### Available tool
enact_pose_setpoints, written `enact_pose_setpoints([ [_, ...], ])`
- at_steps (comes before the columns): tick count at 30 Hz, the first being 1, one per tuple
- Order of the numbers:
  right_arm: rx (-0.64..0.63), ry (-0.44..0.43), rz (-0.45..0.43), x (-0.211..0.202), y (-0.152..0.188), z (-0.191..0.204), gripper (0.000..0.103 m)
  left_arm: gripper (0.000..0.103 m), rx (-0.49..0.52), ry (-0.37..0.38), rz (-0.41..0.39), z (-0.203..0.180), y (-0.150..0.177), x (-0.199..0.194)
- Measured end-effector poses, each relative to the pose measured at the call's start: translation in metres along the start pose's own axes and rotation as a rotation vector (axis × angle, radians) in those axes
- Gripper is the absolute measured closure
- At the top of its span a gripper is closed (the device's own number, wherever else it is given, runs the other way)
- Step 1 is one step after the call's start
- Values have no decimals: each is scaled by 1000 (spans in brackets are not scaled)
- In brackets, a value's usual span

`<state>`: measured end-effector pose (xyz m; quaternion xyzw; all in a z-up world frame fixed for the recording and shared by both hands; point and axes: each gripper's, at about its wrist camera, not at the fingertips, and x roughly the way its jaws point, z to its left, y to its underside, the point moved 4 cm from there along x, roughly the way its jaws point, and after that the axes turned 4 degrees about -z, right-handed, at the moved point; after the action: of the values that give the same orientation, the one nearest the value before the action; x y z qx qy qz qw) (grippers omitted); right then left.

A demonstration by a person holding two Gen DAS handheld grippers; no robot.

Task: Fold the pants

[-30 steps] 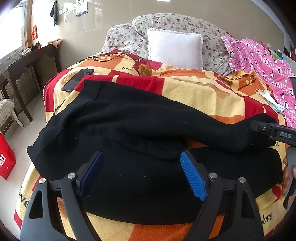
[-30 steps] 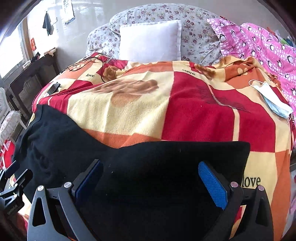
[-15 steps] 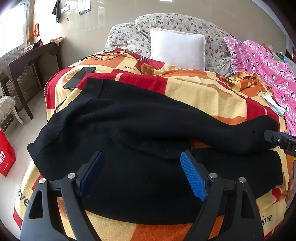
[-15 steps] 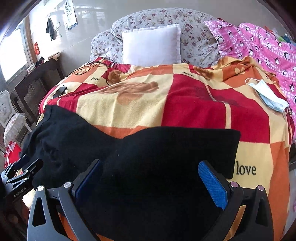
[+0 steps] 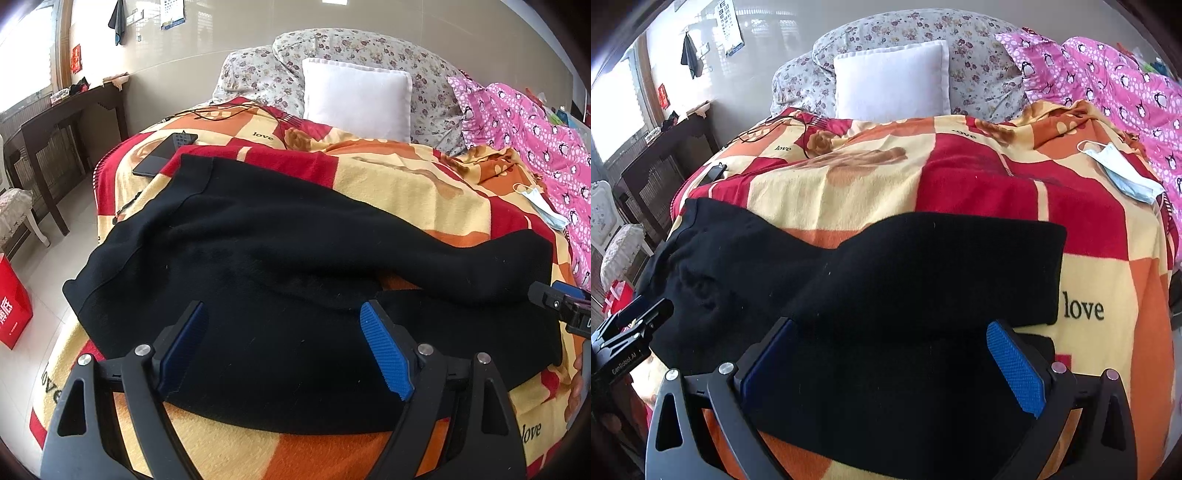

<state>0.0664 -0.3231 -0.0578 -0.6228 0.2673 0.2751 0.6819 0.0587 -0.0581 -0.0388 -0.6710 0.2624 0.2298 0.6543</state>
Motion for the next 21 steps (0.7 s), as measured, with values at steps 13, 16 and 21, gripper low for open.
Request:
enact_pose_setpoints([
  [13,77,71,3,-25,33,-58,1,18,-140,-70,40,91,18,-15],
  [16,94,106,5,-32,43,-74,1,18,-208,-101,51,124,26,-18],
  [21,137,116,12,-39,57,-94,1,18,-285,-133,97,152,38,-6],
])
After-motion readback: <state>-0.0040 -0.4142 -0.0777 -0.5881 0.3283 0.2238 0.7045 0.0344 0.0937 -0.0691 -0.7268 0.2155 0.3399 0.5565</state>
